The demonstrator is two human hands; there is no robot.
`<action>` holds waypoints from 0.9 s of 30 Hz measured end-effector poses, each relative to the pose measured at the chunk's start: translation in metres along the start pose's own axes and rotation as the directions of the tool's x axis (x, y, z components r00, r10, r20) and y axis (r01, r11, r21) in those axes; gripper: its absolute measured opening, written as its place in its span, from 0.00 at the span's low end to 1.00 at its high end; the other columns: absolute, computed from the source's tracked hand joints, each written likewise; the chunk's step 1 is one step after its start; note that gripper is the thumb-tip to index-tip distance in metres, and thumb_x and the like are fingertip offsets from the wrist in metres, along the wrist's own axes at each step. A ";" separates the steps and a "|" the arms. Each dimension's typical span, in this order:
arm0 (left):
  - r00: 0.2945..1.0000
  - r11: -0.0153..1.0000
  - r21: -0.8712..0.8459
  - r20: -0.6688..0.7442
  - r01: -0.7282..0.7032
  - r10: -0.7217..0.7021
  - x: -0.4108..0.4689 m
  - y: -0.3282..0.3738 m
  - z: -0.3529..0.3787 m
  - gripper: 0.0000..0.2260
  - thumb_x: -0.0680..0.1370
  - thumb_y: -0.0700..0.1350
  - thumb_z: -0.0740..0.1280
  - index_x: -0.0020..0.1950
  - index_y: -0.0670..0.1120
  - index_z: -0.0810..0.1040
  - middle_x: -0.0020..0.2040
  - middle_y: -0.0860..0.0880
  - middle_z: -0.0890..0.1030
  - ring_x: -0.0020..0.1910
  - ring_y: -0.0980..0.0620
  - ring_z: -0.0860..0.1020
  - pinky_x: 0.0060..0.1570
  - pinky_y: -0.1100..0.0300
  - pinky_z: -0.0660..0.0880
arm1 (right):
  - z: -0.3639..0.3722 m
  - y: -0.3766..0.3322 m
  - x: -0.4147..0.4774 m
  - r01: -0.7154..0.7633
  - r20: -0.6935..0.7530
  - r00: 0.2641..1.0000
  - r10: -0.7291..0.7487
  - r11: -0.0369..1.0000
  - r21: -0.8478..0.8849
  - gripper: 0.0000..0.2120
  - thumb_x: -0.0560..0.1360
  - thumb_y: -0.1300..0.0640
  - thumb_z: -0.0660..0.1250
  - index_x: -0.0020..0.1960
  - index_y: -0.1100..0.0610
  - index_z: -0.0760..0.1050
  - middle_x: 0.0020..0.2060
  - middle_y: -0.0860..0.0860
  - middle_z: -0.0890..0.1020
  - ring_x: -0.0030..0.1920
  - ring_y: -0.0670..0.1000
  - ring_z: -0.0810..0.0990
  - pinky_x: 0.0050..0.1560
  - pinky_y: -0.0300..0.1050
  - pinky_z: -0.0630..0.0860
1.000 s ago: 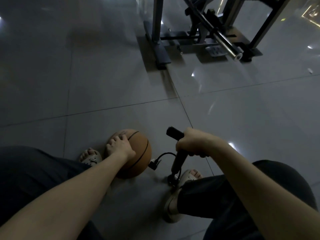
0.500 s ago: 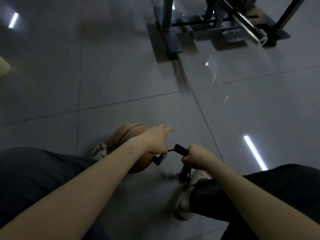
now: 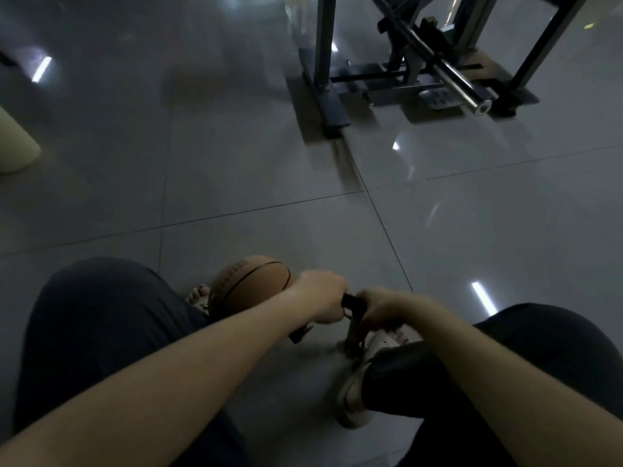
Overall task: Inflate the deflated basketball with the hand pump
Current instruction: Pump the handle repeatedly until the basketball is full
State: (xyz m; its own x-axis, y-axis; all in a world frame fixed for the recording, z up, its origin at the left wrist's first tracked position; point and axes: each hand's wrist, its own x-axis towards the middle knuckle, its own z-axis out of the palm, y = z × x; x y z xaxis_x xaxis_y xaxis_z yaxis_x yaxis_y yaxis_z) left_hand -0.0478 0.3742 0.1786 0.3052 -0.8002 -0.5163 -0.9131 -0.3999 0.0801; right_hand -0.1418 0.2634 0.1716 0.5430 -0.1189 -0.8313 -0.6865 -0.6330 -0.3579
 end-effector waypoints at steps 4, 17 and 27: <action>0.994 0.999 -0.015 -0.103 0.045 -0.047 -0.021 -0.001 -0.058 0.08 0.74 0.54 0.69 0.42 0.49 0.76 0.37 0.51 0.77 0.33 0.51 0.75 0.31 0.58 0.70 | -0.059 -0.019 -0.056 -0.052 -0.048 0.998 0.046 0.991 -0.121 0.11 0.72 0.61 0.74 0.52 0.63 0.77 0.36 0.57 0.81 0.30 0.51 0.77 0.31 0.43 0.77; 0.987 0.973 -0.225 0.162 0.047 -0.010 0.010 -0.004 -0.014 0.08 0.74 0.43 0.69 0.35 0.45 0.74 0.31 0.48 0.77 0.31 0.48 0.76 0.32 0.56 0.74 | -0.005 -0.010 0.004 -0.062 -0.283 0.959 -0.016 0.963 -0.264 0.11 0.73 0.48 0.67 0.45 0.55 0.74 0.37 0.51 0.79 0.38 0.53 0.78 0.37 0.44 0.74; 0.974 0.963 -0.270 0.222 0.021 0.041 0.020 -0.005 0.061 0.05 0.78 0.43 0.66 0.44 0.44 0.72 0.48 0.41 0.81 0.46 0.42 0.81 0.36 0.56 0.71 | 0.042 0.004 0.052 -0.068 -0.195 0.981 -0.005 0.927 -0.369 0.11 0.75 0.49 0.65 0.52 0.55 0.74 0.46 0.52 0.79 0.47 0.56 0.80 0.47 0.50 0.79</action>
State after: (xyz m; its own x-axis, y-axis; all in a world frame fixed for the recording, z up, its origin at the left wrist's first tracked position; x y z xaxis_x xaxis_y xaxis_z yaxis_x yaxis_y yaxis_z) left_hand -0.0533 0.3875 0.1158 0.2002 -0.6969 -0.6887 -0.7993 -0.5227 0.2966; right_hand -0.1370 0.2869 0.1088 0.6305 -0.2620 -0.7306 -0.4946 -0.8611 -0.1180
